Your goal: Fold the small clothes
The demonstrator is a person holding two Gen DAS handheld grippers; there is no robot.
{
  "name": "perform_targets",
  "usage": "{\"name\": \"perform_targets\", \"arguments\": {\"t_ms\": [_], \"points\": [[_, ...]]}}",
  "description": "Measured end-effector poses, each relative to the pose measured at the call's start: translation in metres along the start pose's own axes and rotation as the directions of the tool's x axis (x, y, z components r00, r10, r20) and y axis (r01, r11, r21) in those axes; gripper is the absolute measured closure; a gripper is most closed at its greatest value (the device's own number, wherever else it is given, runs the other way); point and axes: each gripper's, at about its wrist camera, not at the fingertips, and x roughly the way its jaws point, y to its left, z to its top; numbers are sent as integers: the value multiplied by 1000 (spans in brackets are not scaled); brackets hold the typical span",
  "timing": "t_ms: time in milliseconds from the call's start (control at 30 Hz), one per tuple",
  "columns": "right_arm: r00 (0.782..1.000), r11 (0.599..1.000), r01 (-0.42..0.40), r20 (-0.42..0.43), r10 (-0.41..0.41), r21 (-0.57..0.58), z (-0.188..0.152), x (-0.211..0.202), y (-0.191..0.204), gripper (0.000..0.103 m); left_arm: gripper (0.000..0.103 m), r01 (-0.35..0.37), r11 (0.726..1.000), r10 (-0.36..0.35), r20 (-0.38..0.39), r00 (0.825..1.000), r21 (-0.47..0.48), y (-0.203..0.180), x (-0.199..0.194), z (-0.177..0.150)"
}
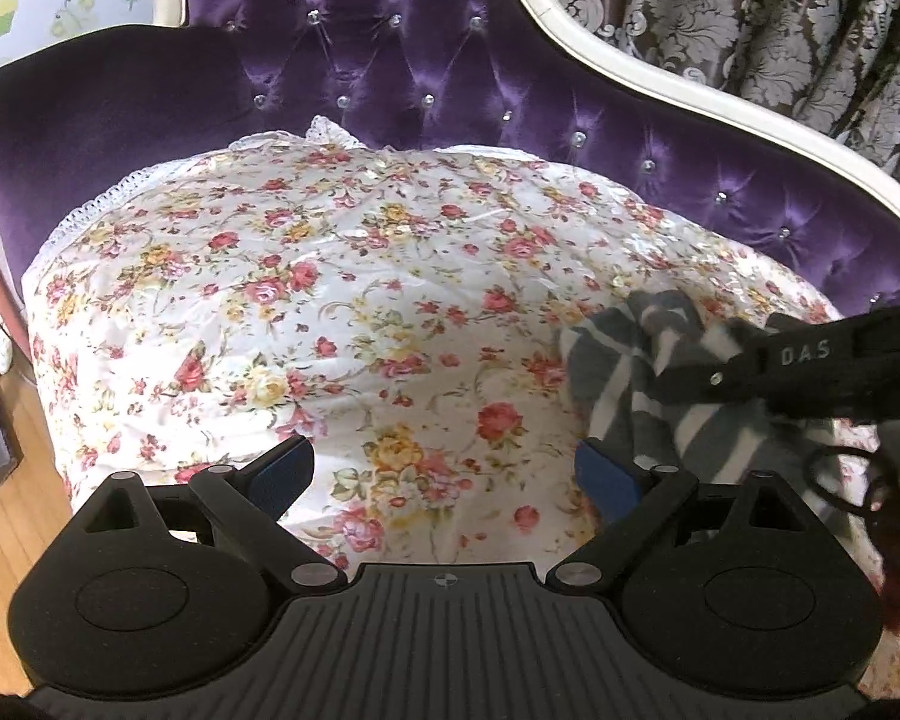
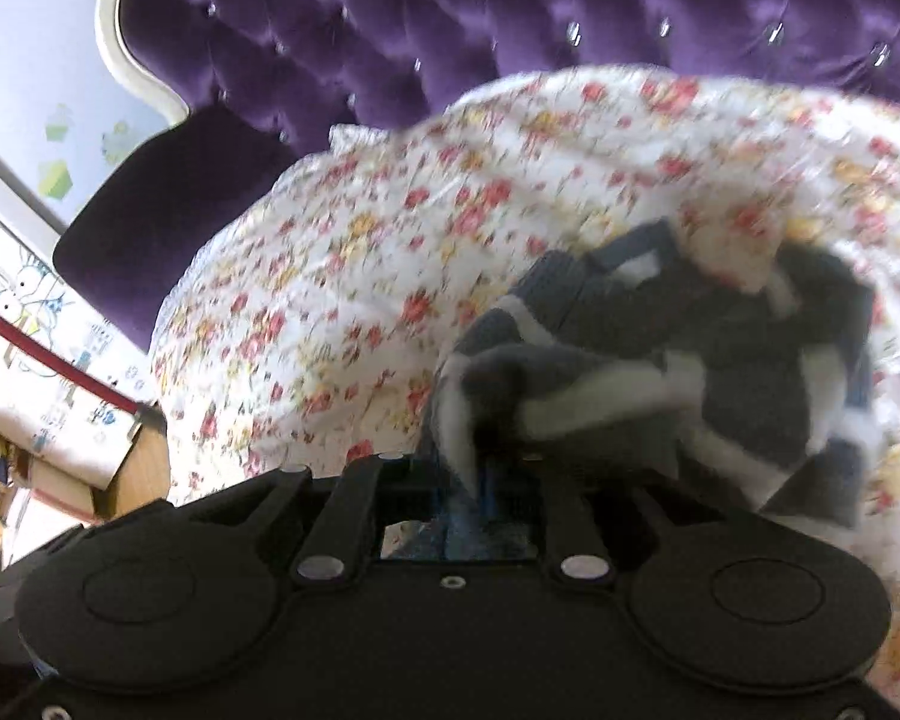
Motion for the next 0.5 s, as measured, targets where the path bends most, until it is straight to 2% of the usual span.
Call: {"name": "perform_targets", "arguments": {"t_ms": [33, 100, 300, 400, 500], "points": [[1000, 1000, -28, 8, 27, 9, 0, -1, -1, 60, 8, -4, 1000, 4, 2, 1000, 1, 0, 0, 0], [994, 995, -95, 48, 93, 29, 0, -13, -5, 51, 8, -7, 1000, 7, 3, 1000, 1, 1, -1, 0], [964, 986, -164, 210, 162, -9, 2, -66, -13, 49, 8, -3, 1000, 3, 12, 1000, 1, -2, -1, -1], [958, 995, -92, 269, 98, -33, -6, -88, -21, 49, 8, 11, 1000, -11, 35, 999, 1, -4, -4, -1], [954, 995, 45, 300, -18, -86, -23, -97, -26, 50, 8, 25, 1000, -25, 64, 998, 1, -7, -9, -1]]}}
